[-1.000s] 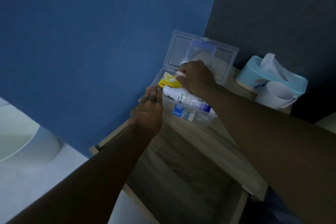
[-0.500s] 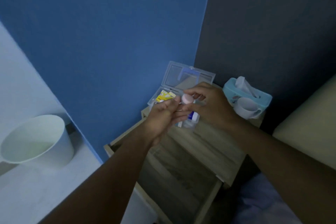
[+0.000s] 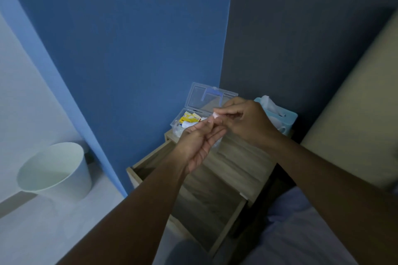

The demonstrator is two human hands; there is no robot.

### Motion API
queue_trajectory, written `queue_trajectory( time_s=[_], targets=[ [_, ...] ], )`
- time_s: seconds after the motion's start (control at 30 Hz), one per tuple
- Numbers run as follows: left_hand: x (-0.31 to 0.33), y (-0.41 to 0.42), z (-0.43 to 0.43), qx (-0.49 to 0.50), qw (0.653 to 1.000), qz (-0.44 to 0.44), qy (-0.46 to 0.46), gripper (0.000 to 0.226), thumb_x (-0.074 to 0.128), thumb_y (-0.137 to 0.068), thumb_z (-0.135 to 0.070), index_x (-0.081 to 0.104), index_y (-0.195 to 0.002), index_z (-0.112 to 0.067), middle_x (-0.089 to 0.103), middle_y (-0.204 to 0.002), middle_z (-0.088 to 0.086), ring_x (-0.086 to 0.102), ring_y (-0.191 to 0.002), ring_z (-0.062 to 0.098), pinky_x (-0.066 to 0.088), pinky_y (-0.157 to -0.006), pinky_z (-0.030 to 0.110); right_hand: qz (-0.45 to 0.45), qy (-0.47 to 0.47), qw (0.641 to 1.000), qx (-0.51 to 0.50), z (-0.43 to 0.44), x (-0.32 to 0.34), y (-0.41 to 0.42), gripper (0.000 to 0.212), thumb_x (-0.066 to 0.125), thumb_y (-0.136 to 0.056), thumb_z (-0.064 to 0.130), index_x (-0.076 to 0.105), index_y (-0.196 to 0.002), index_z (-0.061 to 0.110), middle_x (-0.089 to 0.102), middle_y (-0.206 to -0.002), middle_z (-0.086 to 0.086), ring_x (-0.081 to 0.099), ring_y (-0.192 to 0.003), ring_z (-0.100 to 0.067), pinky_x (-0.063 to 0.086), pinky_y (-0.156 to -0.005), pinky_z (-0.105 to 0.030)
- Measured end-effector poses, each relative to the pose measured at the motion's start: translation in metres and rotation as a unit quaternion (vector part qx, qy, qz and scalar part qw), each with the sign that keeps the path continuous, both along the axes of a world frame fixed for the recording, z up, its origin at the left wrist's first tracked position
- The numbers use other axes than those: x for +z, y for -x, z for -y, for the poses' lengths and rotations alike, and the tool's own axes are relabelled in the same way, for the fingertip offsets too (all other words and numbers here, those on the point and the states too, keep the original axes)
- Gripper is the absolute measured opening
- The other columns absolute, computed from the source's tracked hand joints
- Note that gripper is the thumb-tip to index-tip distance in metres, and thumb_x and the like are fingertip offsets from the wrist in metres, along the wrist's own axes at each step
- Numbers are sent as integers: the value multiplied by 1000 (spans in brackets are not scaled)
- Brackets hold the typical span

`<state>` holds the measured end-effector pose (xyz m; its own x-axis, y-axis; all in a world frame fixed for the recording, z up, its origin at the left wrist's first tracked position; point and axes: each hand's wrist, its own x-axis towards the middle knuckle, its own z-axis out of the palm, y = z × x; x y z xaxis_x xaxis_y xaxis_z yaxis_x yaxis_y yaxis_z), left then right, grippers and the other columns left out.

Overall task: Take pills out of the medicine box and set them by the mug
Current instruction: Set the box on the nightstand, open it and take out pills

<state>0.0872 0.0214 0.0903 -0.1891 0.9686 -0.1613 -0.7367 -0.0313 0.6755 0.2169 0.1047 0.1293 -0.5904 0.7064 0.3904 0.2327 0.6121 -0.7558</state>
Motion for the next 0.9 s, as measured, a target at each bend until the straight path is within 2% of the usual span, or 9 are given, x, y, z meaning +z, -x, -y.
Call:
queue_trajectory(
  time_s=[0.17, 0.23, 0.33, 0.43, 0.5, 0.57, 0.73, 0.83, 0.9],
  targets=[
    [3, -9, -1, -19, 999, 20, -25, 39, 51, -98, -13, 55, -129, 10, 62, -129, 26, 60, -124, 31, 53, -99, 35, -24, 107, 993, 49, 2, 6, -11, 26, 75, -88, 8, 74, -114, 13, 75, -109, 0, 72, -104, -14, 55, -99, -33],
    [1, -10, 0, -21, 999, 30, -31, 38, 60, -89, -18, 64, -118, 6, 71, -117, 21, 69, -110, 25, 57, -94, 32, -12, 175, 980, 90, 1, 12, -16, 31, 74, -90, 14, 71, -120, 18, 76, -116, 5, 70, -110, -7, 53, -100, -27],
    [-2, -7, 0, -23, 999, 32, -31, 28, 61, -88, -16, 68, -107, 3, 74, -106, 19, 74, -98, 22, 60, -86, 31, 48, 127, 989, 62, 0, 19, -18, 49, 78, -86, 27, 63, -133, 27, 65, -131, 17, 58, -125, 1, 43, -108, -24],
    [-4, -5, -3, -29, 999, 25, -31, 23, 55, -95, -9, 65, -109, 6, 68, -112, 23, 72, -100, 26, 60, -89, 34, 86, 32, 996, -10, 1, 24, -15, 31, 79, -78, 47, 77, -106, 33, 75, -104, 14, 69, -95, 1, 53, -84, -17],
    [-6, -6, -3, -35, 999, 15, -30, 24, 56, -94, -10, 65, -108, 7, 66, -113, 24, 71, -103, 28, 59, -90, 35, 96, 13, 995, 18, -1, 26, -15, 7, 80, -80, 42, 79, -82, 36, 79, -83, 15, 71, -75, 7, 51, -68, -8],
    [-7, -6, -2, -43, 999, 13, -29, 26, 62, -89, -13, 69, -106, 6, 70, -111, 23, 71, -105, 28, 59, -88, 33, 117, 12, 992, 48, -4, 29, -17, 8, 79, -85, 31, 80, -92, 33, 77, -84, 19, 70, -79, 11, 49, -70, -4],
    [-17, -7, -2, -43, 999, 29, -16, 22, 65, -87, -9, 74, -102, 3, 73, -111, 20, 72, -103, 25, 60, -85, 32, 190, 30, 980, 55, -6, 24, -20, 62, 84, -78, 34, 60, -136, 32, 64, -126, 19, 62, -111, -2, 49, -93, -23],
    [-21, -10, -3, -41, 998, 36, -8, 22, 53, -95, -2, 70, -104, 7, 70, -113, 24, 72, -102, 29, 61, -86, 35, 210, -24, 977, 3, -6, 21, -17, 51, 81, -76, 49, 72, -122, 27, 74, -112, 12, 63, -84, 7, 48, -81, -20],
    [-20, -11, -3, -40, 999, 30, 1, 25, 50, -97, -2, 62, -114, 12, 66, -117, 28, 69, -107, 32, 59, -91, 37, 206, -35, 978, 11, -6, 23, -15, 33, 79, -82, 39, 78, -110, 22, 77, -98, 11, 61, -72, 13, 46, -75, -17]
  ],
)
